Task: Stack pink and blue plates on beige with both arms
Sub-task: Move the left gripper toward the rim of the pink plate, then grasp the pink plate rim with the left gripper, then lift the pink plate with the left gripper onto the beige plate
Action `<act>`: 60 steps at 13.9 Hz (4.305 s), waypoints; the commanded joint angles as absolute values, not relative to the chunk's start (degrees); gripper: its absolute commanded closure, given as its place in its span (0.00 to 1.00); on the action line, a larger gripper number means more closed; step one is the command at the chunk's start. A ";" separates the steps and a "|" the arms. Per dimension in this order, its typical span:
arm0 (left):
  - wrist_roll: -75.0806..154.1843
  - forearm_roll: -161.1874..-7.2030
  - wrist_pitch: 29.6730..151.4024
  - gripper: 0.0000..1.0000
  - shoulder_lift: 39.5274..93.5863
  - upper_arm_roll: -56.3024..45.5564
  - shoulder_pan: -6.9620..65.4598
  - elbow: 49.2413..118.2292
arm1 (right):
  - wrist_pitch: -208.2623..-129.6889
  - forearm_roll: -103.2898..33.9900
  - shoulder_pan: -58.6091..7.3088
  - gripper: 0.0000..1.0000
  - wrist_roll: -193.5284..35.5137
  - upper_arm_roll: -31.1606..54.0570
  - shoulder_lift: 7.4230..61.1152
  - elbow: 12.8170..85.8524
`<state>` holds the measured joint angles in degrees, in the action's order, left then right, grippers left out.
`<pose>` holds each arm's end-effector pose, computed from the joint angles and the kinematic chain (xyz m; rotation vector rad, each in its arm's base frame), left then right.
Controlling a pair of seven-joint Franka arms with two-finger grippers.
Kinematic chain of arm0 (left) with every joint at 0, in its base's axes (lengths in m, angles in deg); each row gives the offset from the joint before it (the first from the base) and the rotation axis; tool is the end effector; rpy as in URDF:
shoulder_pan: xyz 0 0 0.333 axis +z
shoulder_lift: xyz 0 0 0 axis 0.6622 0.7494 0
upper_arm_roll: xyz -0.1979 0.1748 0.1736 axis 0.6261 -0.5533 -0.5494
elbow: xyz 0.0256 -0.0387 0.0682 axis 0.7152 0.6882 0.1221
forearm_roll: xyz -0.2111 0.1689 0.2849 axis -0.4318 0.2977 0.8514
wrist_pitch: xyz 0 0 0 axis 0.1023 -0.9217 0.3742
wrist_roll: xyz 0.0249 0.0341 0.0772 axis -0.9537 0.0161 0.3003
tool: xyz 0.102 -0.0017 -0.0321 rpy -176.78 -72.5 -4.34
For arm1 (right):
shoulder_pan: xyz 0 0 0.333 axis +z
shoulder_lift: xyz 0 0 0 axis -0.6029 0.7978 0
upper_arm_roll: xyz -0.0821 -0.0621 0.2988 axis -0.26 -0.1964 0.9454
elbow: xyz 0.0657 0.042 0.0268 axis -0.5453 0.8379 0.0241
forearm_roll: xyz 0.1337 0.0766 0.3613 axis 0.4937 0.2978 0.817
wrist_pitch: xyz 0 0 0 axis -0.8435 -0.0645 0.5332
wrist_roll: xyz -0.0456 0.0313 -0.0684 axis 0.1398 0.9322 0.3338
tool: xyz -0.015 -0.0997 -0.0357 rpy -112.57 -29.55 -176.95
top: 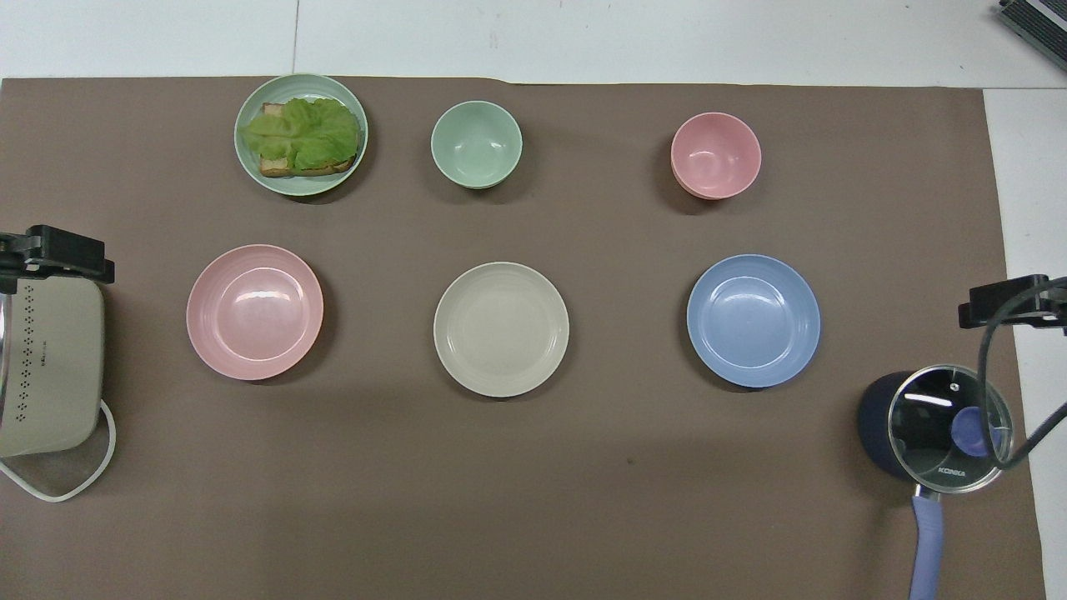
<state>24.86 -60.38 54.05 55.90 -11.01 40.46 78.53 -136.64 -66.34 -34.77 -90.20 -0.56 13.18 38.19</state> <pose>0.5561 0.0136 0.5335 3.1158 0.0723 -0.0381 0.5126 -0.0272 0.6520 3.1266 -0.1545 -0.0441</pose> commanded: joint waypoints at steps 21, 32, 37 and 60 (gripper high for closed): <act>23.14 -59.59 80.74 0.62 67.13 -10.86 43.22 96.44 | -136.02 -65.59 -35.67 0.00 -89.03 -0.32 12.86 38.57; 23.41 -60.38 69.36 1.00 67.05 -10.69 42.87 90.05 | -136.02 -65.59 -35.67 0.00 -89.12 -0.32 12.86 38.57; 23.84 -65.19 60.18 1.00 64.94 -9.02 41.65 85.19 | -136.02 -65.59 -35.67 0.00 -89.12 -0.32 12.78 38.57; 47.22 -74.09 78.28 1.00 67.83 -7.79 13.17 90.64 | -139.44 -66.29 -36.72 0.00 -89.20 -0.32 11.63 41.30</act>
